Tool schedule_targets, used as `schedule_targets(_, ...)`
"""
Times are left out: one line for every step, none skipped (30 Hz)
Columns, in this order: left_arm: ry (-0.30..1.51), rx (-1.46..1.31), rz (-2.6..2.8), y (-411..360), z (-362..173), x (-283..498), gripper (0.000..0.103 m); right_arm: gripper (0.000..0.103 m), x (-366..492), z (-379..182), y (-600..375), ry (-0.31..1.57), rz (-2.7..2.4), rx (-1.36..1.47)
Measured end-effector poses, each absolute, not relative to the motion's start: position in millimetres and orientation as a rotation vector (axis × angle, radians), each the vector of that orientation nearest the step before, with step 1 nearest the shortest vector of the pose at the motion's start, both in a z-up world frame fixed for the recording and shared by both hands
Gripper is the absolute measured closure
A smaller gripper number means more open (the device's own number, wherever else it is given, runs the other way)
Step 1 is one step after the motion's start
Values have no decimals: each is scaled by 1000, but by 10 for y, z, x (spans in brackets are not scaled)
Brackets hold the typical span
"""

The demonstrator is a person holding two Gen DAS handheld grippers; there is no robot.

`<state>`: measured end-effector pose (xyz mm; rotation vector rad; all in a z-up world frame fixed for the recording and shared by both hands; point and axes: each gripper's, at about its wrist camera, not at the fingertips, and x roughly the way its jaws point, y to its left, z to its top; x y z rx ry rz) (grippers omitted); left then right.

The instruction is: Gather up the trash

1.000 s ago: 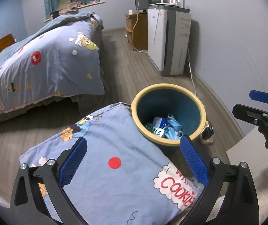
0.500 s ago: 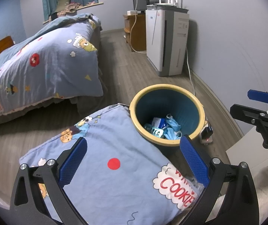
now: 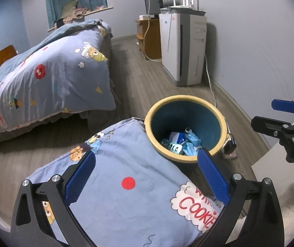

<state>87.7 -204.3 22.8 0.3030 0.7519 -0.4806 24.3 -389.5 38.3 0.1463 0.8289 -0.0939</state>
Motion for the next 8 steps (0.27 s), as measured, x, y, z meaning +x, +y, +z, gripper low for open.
schedule_targets(756, 306, -487, -2046, 228, 878, 5, 6, 229, 376, -3908, 831, -96, 150)
schedule_targets(766, 306, -495, -2049, 229, 879, 5, 6, 216, 378, -3913, 833, -98, 153)
schedule_targets(773, 305, -495, -2047, 229, 881, 5, 6, 216, 378, -3924, 835, -100, 157)
schedule_targets(784, 301, -499, -2042, 231, 885, 5, 6, 209, 379, -3929, 838, -103, 161)
schedule_targets(788, 298, -504, -2033, 234, 883, 5, 6, 188, 382, -3932, 842, -105, 167)
schedule_targets(789, 293, -505, -2017, 246, 878, 5, 6, 183, 376, -3940, 844, -107, 173)
schedule_targets(785, 290, -501, -2003, 263, 869, 5, 6, 229, 391, -3946, 847, -109, 179)
schedule_targets(781, 287, -499, -1983, 281, 862, 5, 6, 229, 391, -3946, 847, -109, 179)
